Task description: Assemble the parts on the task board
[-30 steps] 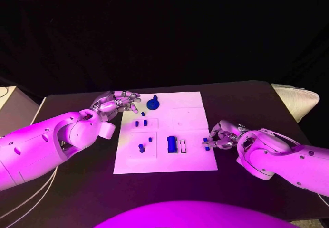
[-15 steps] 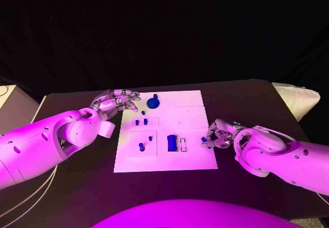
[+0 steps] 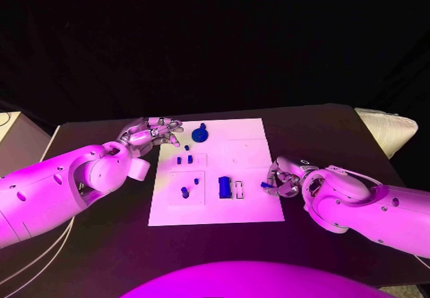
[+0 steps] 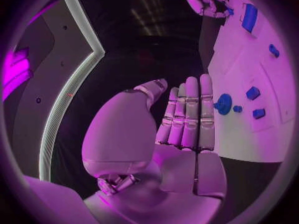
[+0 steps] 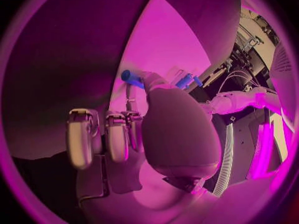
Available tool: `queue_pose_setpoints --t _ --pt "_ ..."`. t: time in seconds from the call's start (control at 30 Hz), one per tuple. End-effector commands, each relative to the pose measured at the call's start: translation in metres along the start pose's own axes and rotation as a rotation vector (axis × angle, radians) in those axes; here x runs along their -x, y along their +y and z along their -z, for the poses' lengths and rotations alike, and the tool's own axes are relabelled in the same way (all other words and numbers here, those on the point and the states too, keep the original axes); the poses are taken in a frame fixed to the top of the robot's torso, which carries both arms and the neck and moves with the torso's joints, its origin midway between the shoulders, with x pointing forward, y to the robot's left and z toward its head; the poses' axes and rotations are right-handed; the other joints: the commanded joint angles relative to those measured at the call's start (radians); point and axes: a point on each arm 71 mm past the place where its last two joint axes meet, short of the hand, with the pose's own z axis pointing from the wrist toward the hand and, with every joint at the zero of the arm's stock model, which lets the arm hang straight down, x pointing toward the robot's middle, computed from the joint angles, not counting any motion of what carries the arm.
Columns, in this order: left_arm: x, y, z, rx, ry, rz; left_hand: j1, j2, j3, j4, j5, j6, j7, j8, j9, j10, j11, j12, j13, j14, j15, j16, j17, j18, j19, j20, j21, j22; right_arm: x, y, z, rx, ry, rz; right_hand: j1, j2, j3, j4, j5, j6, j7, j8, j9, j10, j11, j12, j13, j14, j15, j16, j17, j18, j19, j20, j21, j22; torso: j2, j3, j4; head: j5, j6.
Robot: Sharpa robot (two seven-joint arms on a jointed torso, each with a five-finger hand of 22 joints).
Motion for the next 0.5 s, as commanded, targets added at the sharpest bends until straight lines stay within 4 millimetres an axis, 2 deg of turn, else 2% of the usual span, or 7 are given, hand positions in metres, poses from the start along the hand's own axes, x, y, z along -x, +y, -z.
queue_pose_setpoints --t 0.03,0.17,0.37,0.5 --pt "-0.002 -0.001 0.000 -0.011 0.016 0.010 0.000 0.009 0.000 0.004 0.001 0.003 0.001 -0.004 0.000 -0.002 0.004 -0.006 0.001 0.000 0.005 -0.004 0.001 0.005 0.004 0.000 -0.004 -0.001 -0.014 -0.005 0.003 -0.037 0.059 -0.006 -0.013 -0.005 0.058 -0.037 0.017 0.004 -0.001 0.007 -0.171 0.093 -0.008 0.004 0.246 0.104 -0.007 0.006 0.264 -0.014 0.082 -0.006 0.008 0.238 0.000 0.0002 0.0000 0.003 0.000" --pt "-0.002 -0.001 0.000 -0.010 0.016 0.010 0.000 0.009 0.000 0.004 0.001 0.003 0.001 -0.004 0.000 -0.002 0.004 -0.006 0.001 0.000 0.005 -0.004 0.001 0.005 0.004 0.000 -0.004 -0.001 -0.012 -0.001 0.006 -0.033 0.044 -0.062 -0.028 -0.014 0.092 -0.038 0.047 0.003 -0.001 0.013 -0.166 0.095 -0.008 0.008 0.248 0.104 -0.008 0.006 0.264 -0.019 0.088 -0.007 0.031 0.245 -0.001 0.0002 -0.0009 0.004 0.000" --pt "-0.003 -0.001 -0.001 -0.010 0.018 0.011 0.000 0.009 0.000 0.004 0.001 0.003 0.001 -0.004 0.000 -0.002 0.004 -0.006 0.001 0.000 0.005 -0.004 0.001 0.005 0.004 0.000 -0.004 -0.001 -0.004 0.009 0.010 -0.019 0.023 -0.137 -0.053 -0.021 0.107 -0.035 0.045 0.004 -0.002 0.018 -0.161 0.099 -0.009 0.018 0.253 0.104 -0.008 0.006 0.264 -0.021 0.092 -0.007 0.044 0.250 0.000 0.0000 -0.0009 0.003 0.001" --pt "-0.003 -0.001 -0.001 -0.009 0.018 0.011 -0.001 0.010 -0.001 0.006 0.001 0.003 0.001 -0.005 0.000 -0.002 0.005 -0.006 0.001 0.000 0.005 -0.005 0.001 0.005 0.005 0.000 -0.005 -0.002 0.002 0.019 0.012 -0.005 0.016 -0.202 -0.069 -0.017 0.120 -0.034 0.046 0.004 -0.003 0.021 -0.158 0.101 -0.009 0.022 0.255 0.104 -0.009 0.006 0.264 -0.022 0.093 -0.007 0.049 0.251 0.000 -0.0004 -0.0002 0.003 0.003"
